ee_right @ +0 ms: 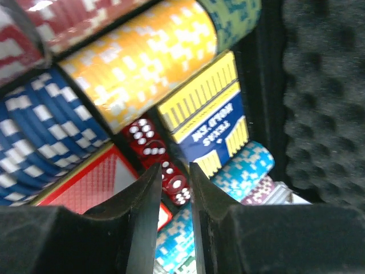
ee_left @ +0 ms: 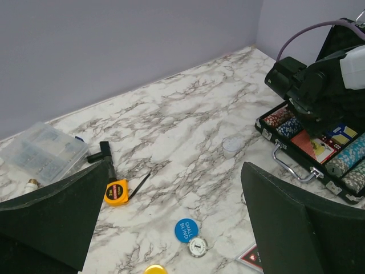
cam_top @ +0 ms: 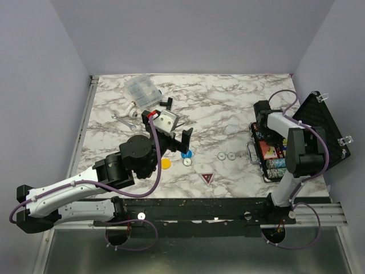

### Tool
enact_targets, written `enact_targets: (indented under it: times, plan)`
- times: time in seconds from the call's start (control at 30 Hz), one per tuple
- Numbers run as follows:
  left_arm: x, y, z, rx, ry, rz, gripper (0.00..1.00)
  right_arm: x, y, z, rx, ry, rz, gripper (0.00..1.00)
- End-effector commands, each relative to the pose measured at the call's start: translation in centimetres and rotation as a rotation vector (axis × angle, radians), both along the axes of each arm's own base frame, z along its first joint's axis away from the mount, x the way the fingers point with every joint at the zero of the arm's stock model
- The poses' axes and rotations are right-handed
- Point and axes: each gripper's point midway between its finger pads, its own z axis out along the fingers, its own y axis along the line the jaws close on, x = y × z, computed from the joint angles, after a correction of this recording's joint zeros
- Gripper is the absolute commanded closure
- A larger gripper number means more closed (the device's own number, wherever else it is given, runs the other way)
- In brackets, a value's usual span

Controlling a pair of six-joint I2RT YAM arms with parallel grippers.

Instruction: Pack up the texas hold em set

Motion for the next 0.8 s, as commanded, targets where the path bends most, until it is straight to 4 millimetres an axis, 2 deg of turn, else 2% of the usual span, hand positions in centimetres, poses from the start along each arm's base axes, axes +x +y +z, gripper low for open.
enact_targets:
  times: [0.0, 0.13, 0.33, 0.47, 0.53, 0.67, 0.77]
  plan:
    - [0.3, 0.1, -0.1, 0.005, -0.008, 0.015, 0.01, 0.8, 3.6, -1.2, 0.231, -0.046, 0.002, 0.7]
    - [0.3, 0.0, -0.4, 0.014, -0.007, 0.016, 0.01, 1.8, 3.7, 0.1, 0.242, -0.113, 0.004, 0.7]
    - [0.5, 0.0, -0.5, 0.017, -0.007, 0.026, 0.02, 1.9, 1.3, 3.8, 0.08, -0.15, -0.028, 0.65]
    - [0.5, -0.1, -0.5, 0.019, -0.006, 0.024, 0.01, 2.5, 1.0, 6.2, 0.068, -0.244, -0.039, 0.41]
    - [0.6, -0.1, -0.5, 0.018, -0.006, 0.026, 0.02, 3.2, 1.6, 7.2, 0.113, -0.321, -0.028, 0.31]
    - [0.9, -0.3, -1.0, 0.032, -0.001, 0.031, 0.01, 4.6, 3.4, 8.4, 0.229, -0.449, 0.003, 0.0]
    - [1.5, -0.6, -1.8, 0.061, 0.01, 0.041, 0.02, 4.1, 2.6, 8.5, 0.196, -0.489, -0.118, 0.0]
